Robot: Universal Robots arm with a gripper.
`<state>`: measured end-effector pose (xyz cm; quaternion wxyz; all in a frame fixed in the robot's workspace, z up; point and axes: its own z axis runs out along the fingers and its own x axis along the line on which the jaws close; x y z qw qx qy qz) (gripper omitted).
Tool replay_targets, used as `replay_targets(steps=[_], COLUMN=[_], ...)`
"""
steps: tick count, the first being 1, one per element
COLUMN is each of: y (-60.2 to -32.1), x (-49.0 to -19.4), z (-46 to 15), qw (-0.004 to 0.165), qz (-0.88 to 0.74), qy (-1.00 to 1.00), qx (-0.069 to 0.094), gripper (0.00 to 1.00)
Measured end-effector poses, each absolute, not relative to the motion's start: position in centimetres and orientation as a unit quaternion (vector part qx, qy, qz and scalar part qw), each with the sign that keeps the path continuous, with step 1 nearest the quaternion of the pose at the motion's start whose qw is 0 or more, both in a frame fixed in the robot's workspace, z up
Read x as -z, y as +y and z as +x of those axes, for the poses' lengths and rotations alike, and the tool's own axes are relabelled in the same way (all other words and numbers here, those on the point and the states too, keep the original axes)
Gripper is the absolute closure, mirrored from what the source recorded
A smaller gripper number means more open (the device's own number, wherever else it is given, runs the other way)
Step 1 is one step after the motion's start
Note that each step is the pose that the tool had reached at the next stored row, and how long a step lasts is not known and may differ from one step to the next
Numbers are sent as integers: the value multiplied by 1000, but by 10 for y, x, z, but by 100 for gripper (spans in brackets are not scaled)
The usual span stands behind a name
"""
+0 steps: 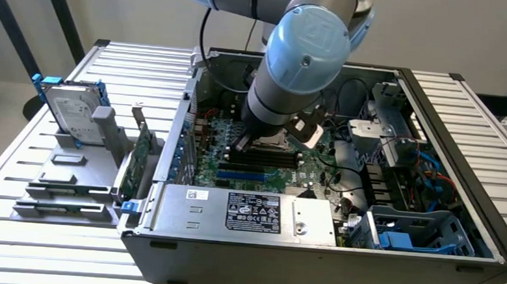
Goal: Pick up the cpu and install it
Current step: 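Install the first cpu locking lever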
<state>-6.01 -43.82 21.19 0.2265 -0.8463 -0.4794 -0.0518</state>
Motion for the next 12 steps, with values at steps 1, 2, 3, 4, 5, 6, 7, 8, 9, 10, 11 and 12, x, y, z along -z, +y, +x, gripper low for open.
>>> replay_targets(steps=[1,2,3,4,5,6,7,8,9,10,11,12], y=[-438,-437,-437,-436,-435,-434,-433,-432,-431,-430,-429,-429], x=[-211,-211,-210,-210,-209,-209,-209,-208,-208,-208,-207,-207], z=[-60,-61,-61,-61,-61,-62,-62,-63,-63,-63,-63,-63], qw=[226,226,226,226,225,225,224,223,222,221,219,218], qz=[-846,-846,-846,-846,-847,-847,-847,-847,-847,-848,-848,-848], qy=[-479,-479,-479,-479,-479,-480,-480,-480,-480,-480,-480,-480], qx=[52,52,52,51,51,51,50,50,49,49,48,48], gripper=[89,89,89,89,89,89,89,89,89,89,89,89])
